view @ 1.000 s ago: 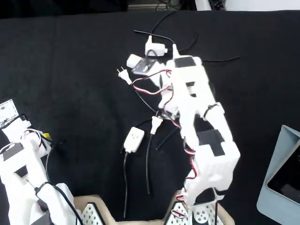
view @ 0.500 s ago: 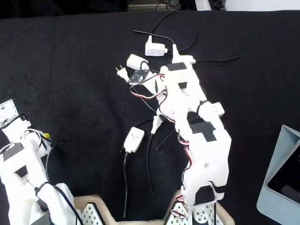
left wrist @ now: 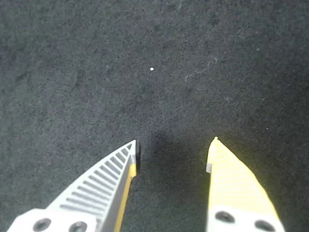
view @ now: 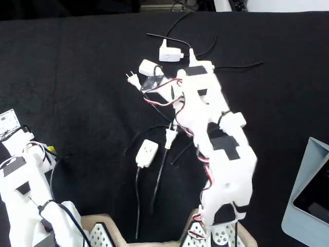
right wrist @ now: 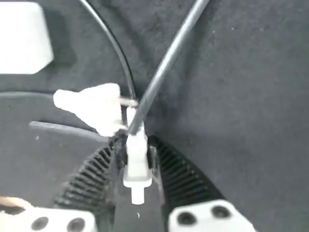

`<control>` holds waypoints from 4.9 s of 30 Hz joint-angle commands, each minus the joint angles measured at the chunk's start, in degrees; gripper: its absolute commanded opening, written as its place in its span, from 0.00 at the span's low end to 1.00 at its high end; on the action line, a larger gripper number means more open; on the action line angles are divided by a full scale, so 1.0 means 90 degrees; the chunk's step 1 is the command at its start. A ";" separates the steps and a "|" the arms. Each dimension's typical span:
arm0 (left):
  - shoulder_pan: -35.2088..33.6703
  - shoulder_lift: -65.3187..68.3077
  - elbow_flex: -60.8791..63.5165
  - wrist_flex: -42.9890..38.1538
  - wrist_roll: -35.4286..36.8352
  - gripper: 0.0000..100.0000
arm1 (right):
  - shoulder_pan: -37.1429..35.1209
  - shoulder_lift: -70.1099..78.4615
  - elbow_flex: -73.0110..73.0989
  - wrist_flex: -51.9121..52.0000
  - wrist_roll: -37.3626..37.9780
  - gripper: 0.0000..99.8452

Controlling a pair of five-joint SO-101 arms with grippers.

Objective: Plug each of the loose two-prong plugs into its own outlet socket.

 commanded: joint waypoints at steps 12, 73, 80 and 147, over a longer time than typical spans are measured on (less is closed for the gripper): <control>0.0005 -0.0088 -0.0034 -0.0127 0.0020 0.24 | 0.0615 -0.0620 0.0689 -0.1387 -0.2589 0.01; 0.2261 -0.0156 -0.1646 -0.0117 0.1123 0.24 | -0.1983 -0.6979 0.5934 -0.5324 -0.6740 0.01; 0.3375 -0.0156 -0.2115 -0.0127 0.1700 0.24 | -0.2374 -0.7126 0.6716 -0.6173 -0.6828 0.01; 0.6745 -0.4747 0.0562 -0.0498 -0.0059 0.24 | -0.3497 -0.9392 0.7770 -0.5089 -0.6681 0.01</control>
